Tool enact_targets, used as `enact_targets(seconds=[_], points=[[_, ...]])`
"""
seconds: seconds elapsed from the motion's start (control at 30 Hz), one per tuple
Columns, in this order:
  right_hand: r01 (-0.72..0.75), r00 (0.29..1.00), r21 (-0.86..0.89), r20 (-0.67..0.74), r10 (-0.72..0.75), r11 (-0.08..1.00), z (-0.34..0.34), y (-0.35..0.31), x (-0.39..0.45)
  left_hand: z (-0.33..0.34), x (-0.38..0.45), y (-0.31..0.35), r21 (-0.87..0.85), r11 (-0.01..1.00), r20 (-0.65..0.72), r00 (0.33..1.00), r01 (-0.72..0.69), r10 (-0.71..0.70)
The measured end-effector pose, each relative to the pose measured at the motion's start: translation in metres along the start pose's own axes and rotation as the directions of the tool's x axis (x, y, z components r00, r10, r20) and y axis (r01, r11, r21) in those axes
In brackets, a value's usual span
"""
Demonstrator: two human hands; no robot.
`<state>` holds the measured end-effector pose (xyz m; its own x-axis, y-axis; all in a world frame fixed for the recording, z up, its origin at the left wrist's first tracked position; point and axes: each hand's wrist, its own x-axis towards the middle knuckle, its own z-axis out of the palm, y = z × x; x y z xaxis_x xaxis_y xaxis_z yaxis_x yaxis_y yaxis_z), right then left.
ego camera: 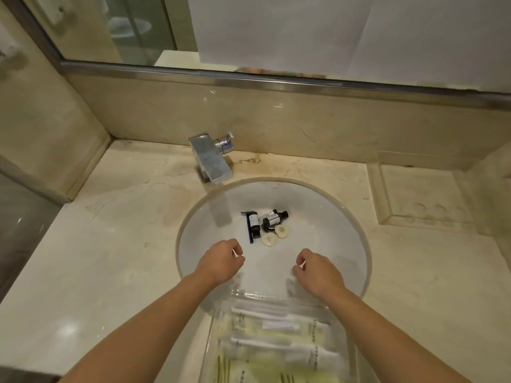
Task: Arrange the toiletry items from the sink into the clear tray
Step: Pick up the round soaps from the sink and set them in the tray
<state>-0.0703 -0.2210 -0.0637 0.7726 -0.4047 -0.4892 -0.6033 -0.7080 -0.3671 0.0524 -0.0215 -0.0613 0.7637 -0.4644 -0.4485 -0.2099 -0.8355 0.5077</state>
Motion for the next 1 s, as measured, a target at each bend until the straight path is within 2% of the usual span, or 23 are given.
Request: enact_targets(seconds=[0.13, 0.27, 0.47, 0.57, 0.73, 0.83, 1.0], points=[[0.065, 0.993, -0.023, 0.099, -0.062, 0.998, 0.003, 0.005, 0.035, 0.011, 0.033, 0.008, -0.013, 0.999, 0.033, 0.999, 0.033, -0.032], [0.135, 0.977, -0.067, 0.176, -0.121, 0.989, 0.007, 0.009, 0.069, 0.028, 0.065, 0.023, 0.007, 1.000, 0.053, 0.998, -0.018, 0.017], [0.351, 0.923, -0.244, 0.256, -0.289, 0.904, 0.022, 0.007, 0.112, 0.059, 0.105, 0.034, 0.162, 0.976, 0.275, 0.956, -0.145, 0.097], [0.395, 0.912, -0.277, 0.238, -0.335, 0.876, 0.030, 0.002, 0.124, 0.067, 0.114, 0.032, 0.193, 0.964, 0.328, 0.938, -0.185, 0.114], [0.332, 0.943, -0.299, 0.072, -0.326, 0.895, 0.039, 0.001, 0.132, 0.071, 0.119, 0.033, 0.293, 0.930, 0.265, 0.953, -0.222, 0.144], [0.262, 0.965, -0.339, 0.060, -0.257, 0.904, 0.040, 0.004, 0.130, 0.073, 0.119, 0.033, 0.401, 0.887, 0.235, 0.961, -0.230, 0.143], [0.142, 0.985, -0.216, -0.062, -0.158, 0.966, 0.042, 0.013, 0.123, 0.075, 0.119, 0.032, 0.499, 0.838, 0.137, 0.975, -0.221, 0.175]])
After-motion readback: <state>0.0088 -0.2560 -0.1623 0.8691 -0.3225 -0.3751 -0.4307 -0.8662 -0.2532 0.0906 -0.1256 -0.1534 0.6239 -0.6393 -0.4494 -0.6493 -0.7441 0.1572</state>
